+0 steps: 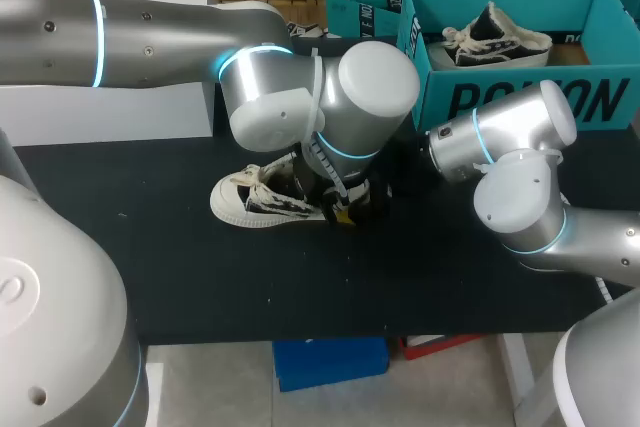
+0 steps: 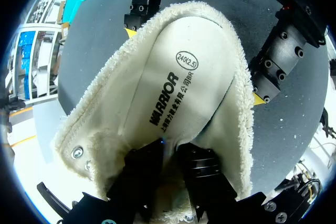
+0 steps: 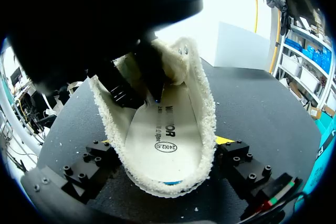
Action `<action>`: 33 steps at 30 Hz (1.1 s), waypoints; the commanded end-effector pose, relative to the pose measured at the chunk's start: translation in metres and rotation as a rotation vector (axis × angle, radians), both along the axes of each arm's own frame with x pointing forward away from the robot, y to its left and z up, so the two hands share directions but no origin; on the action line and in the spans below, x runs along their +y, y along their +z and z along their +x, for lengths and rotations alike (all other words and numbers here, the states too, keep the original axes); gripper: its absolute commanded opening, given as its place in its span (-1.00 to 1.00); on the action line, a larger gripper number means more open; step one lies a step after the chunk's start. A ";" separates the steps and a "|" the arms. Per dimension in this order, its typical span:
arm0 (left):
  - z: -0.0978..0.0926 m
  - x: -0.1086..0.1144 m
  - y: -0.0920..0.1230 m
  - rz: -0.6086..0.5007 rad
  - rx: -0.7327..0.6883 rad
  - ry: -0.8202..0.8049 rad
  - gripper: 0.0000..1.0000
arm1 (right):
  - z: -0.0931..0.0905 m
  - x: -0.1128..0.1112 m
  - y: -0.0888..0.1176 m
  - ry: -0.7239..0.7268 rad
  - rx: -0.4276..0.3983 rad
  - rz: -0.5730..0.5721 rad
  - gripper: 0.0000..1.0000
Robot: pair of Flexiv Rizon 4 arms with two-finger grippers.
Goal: Take the shoe out of the shoebox, open the shoe tongue, remove and reinsert the insole, then place the shoe into the shoebox
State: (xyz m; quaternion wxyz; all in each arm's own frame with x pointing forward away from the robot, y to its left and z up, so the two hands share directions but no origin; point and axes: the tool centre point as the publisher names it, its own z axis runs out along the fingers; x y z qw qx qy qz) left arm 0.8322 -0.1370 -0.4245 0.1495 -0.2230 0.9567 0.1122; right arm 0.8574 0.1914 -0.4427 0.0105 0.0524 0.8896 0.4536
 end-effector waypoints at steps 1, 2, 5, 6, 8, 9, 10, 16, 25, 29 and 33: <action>0.015 0.024 -0.071 0.048 -0.135 -0.010 -0.58 | 0.001 0.001 0.001 -0.002 0.002 -0.003 -1.00; 0.017 0.026 -0.072 0.043 -0.140 -0.011 -0.58 | 0.001 0.001 0.001 -0.002 0.002 -0.003 -1.00; 0.025 0.032 -0.073 0.029 -0.169 -0.009 -0.58 | 0.001 0.001 0.001 -0.002 0.002 -0.003 -1.00; 0.028 0.034 -0.073 0.019 -0.179 -0.007 -0.59 | 0.001 0.001 0.001 -0.002 0.002 -0.003 -1.00; 0.033 0.038 -0.072 0.008 -0.204 0.008 -0.60 | 0.001 0.001 0.001 -0.002 0.002 -0.003 -1.00; 0.036 0.040 -0.072 -0.001 -0.212 0.012 -0.61 | 0.001 0.001 0.001 -0.002 0.002 -0.003 -1.00; 0.038 0.042 -0.071 -0.013 -0.215 0.016 -0.61 | 0.001 0.001 0.001 -0.002 0.002 -0.003 -1.00; 0.050 0.052 -0.064 -0.056 -0.249 0.043 -0.63 | 0.001 0.001 0.001 -0.002 0.002 -0.003 -1.00; 0.051 0.049 -0.057 -0.124 -0.269 0.070 -0.86 | 0.001 0.001 0.001 -0.002 0.002 -0.003 -1.00; 0.046 0.043 -0.053 -0.144 -0.275 0.076 -1.00 | 0.001 0.001 0.001 -0.002 0.002 -0.003 -1.00; 0.041 0.037 -0.048 -0.155 -0.272 0.061 -1.00 | 0.001 0.001 0.001 -0.002 0.002 -0.003 -1.00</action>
